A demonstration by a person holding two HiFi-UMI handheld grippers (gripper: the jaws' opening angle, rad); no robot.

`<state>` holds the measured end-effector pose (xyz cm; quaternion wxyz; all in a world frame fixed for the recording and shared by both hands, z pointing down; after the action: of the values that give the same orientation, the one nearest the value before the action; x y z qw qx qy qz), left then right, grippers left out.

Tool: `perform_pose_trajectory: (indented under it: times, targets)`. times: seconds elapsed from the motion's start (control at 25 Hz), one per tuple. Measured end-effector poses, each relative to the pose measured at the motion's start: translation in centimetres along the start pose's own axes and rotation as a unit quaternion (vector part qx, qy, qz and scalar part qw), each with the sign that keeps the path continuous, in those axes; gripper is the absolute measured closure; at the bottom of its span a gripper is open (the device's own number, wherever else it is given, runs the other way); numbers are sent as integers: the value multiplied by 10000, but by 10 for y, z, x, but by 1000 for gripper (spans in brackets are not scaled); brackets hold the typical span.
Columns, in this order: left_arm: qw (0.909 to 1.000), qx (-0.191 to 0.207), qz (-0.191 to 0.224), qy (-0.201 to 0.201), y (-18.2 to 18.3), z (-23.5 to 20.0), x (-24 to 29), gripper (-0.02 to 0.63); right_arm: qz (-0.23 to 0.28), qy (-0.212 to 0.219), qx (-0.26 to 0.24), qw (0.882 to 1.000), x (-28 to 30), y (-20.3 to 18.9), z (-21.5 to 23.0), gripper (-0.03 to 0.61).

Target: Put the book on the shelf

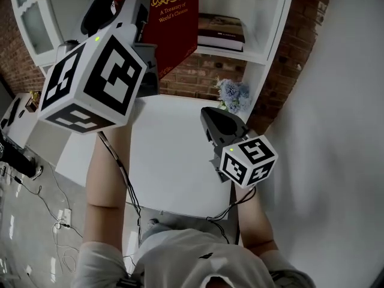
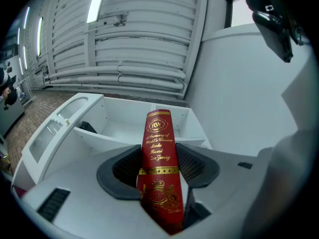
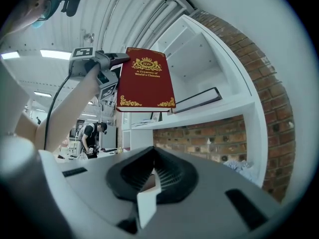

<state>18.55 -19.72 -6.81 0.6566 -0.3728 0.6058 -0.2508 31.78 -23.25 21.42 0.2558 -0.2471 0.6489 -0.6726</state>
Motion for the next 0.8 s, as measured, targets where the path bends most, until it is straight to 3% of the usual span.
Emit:
perform_pose_trajectory:
  times: [0.36,0.8]
  targets:
    - [9991,359,34,221,12,-12,12,390,47,-41,-14,10000,-2,5,5,567]
    - [9979,504,-37,394,-8,-18,15,390,67,-15,-2,10000,-4,1,4,568]
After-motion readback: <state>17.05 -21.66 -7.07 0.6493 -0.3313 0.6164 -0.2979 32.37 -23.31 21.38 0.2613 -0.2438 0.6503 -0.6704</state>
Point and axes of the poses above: the fingertips, and each gripper's own axes: x forward along the fingers, z to its right, y out of its top, the point moved 1 cm from there along -x, backward along the fingers, and after that the axes turned 3 degrees about -z, right-handed, at the moved point
